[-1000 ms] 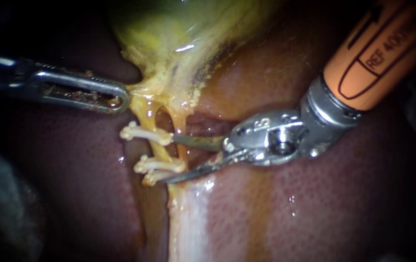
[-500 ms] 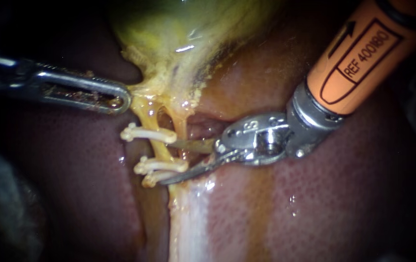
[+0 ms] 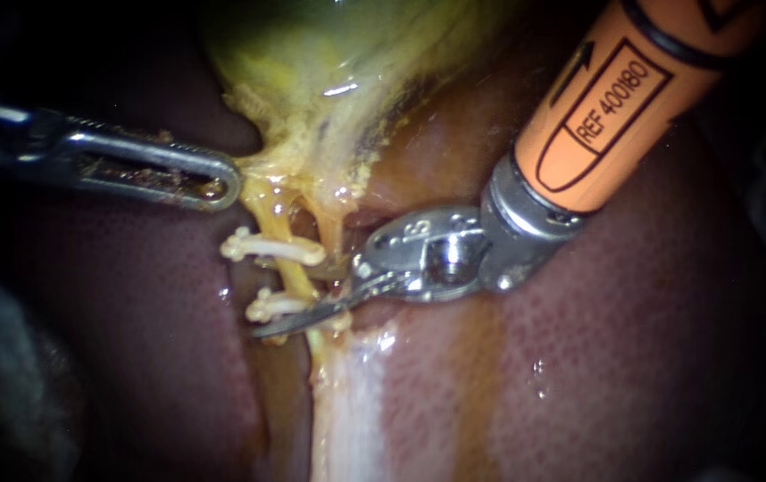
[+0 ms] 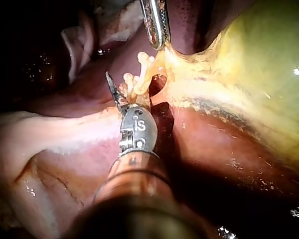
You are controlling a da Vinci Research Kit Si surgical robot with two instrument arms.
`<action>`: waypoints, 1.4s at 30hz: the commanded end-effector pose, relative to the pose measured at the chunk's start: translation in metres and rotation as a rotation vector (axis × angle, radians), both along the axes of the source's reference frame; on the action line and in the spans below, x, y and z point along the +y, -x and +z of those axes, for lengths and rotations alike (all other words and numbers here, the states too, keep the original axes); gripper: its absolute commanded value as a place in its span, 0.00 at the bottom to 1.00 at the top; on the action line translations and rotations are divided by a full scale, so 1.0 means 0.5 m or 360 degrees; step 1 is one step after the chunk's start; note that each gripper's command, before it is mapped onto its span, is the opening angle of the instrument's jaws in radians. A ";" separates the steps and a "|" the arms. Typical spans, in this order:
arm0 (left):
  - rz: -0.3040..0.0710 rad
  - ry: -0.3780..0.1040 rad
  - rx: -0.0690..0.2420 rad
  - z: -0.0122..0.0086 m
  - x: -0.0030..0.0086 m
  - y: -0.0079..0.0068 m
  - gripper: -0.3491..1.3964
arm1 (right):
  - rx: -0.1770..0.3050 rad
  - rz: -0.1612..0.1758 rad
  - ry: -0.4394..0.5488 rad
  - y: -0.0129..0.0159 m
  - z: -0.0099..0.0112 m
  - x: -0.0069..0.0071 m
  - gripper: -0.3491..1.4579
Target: Go to the cutting position left tube
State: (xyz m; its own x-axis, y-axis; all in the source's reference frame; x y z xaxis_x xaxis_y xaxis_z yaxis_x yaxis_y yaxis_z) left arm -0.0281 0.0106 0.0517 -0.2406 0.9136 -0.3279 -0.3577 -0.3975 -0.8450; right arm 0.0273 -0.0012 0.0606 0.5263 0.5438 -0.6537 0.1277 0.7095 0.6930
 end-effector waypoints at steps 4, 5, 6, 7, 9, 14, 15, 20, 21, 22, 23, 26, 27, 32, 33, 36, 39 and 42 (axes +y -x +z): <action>0.0000 0.0000 0.0000 0.0000 0.0000 0.0001 0.00 | 0.0017 0.0060 -0.0089 -0.0018 0.0000 0.0001 0.99; 0.0000 0.0000 0.0000 0.0000 0.0000 0.0001 0.00 | 0.0020 0.0073 -0.0109 -0.0022 -0.0001 0.0001 0.99; 0.0000 0.0000 0.0000 0.0000 0.0000 0.0001 0.00 | 0.0019 0.0078 -0.0118 -0.0026 -0.0001 0.0002 0.99; 0.0000 0.0000 0.0000 0.0000 0.0000 0.0001 0.00 | 0.0018 0.0094 -0.0146 -0.0032 -0.0001 0.0002 0.99; -0.0001 0.0000 0.0000 0.0000 0.0000 0.0001 0.00 | 0.0016 0.0114 -0.0183 -0.0041 -0.0001 0.0002 0.99; -0.0004 0.0002 0.0003 0.0000 0.0000 0.0001 0.00 | 0.0004 0.0156 -0.0263 -0.0065 0.0000 0.0003 0.99; -0.0004 0.0002 0.0003 0.0000 0.0000 0.0001 0.00 | 0.0003 0.0161 -0.0272 -0.0068 0.0000 0.0003 0.99; -0.0004 0.0002 0.0003 0.0000 0.0000 0.0002 0.00 | 0.0030 0.0175 -0.0300 -0.0081 -0.0012 -0.0006 0.99; -0.0004 0.0002 0.0003 0.0000 0.0000 0.0002 0.00 | 0.0039 0.0176 -0.0303 -0.0082 -0.0017 -0.0009 0.99; -0.0004 0.0002 0.0003 0.0000 0.0000 0.0001 0.00 | 0.0044 0.0176 -0.0305 -0.0082 -0.0021 -0.0011 0.99; -0.0004 0.0002 0.0003 0.0000 0.0000 0.0001 0.00 | 0.0058 0.0177 -0.0310 -0.0084 -0.0030 -0.0016 0.99; -0.0004 0.0002 0.0003 0.0000 0.0000 0.0001 0.00 | 0.0092 0.0167 -0.0332 -0.0087 -0.0049 -0.0024 0.99; -0.0004 0.0002 0.0003 0.0000 0.0000 0.0001 0.00 | 0.0104 0.0160 -0.0337 -0.0088 -0.0054 -0.0026 0.99; -0.0003 0.0002 0.0003 0.0000 0.0000 0.0000 0.00 | 0.0147 0.0150 -0.0357 -0.0091 -0.0082 -0.0029 0.99; -0.0003 0.0002 0.0003 0.0001 0.0000 0.0000 0.00 | 0.0152 0.0151 -0.0360 -0.0091 -0.0085 -0.0028 0.99; -0.0003 0.0002 0.0003 0.0001 0.0000 0.0000 0.00 | 0.0167 0.0152 -0.0369 -0.0089 -0.0095 -0.0025 0.99; -0.0003 0.0002 0.0003 0.0001 0.0000 0.0000 0.00 | 0.0172 0.0151 -0.0373 -0.0089 -0.0100 -0.0023 0.99; -0.0003 0.0003 0.0003 0.0002 0.0000 0.0000 0.00 | 0.0173 0.0149 -0.0373 -0.0089 -0.0100 -0.0024 0.99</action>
